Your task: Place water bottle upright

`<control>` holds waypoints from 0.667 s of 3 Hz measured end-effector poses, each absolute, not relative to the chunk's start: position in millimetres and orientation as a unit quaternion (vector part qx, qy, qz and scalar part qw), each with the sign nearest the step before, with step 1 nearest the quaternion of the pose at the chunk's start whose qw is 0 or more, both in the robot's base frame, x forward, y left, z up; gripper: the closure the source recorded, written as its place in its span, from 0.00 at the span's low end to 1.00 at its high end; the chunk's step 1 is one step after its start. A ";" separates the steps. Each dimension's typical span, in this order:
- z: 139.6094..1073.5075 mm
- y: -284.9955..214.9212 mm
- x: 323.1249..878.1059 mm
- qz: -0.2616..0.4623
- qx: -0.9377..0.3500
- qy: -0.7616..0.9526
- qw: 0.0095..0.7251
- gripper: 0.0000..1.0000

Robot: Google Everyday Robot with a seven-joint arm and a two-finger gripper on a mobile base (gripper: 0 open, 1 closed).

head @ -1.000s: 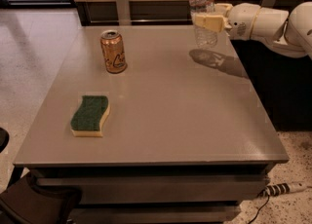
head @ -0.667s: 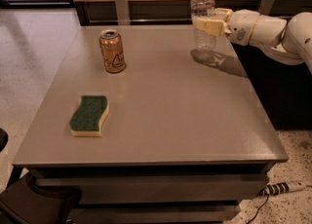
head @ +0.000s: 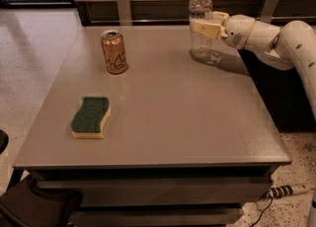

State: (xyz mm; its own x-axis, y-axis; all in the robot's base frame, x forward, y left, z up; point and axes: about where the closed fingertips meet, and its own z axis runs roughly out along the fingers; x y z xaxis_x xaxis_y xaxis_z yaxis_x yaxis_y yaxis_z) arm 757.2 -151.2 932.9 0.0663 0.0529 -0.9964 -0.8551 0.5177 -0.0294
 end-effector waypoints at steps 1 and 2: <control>923.7 -147.6 762.0 0.365 -0.336 0.579 0.647 1.00; 916.1 -151.2 760.5 0.371 -0.325 0.573 0.654 1.00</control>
Offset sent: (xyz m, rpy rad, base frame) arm -0.0019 -0.0144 -0.0292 0.0979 -0.0078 -0.0199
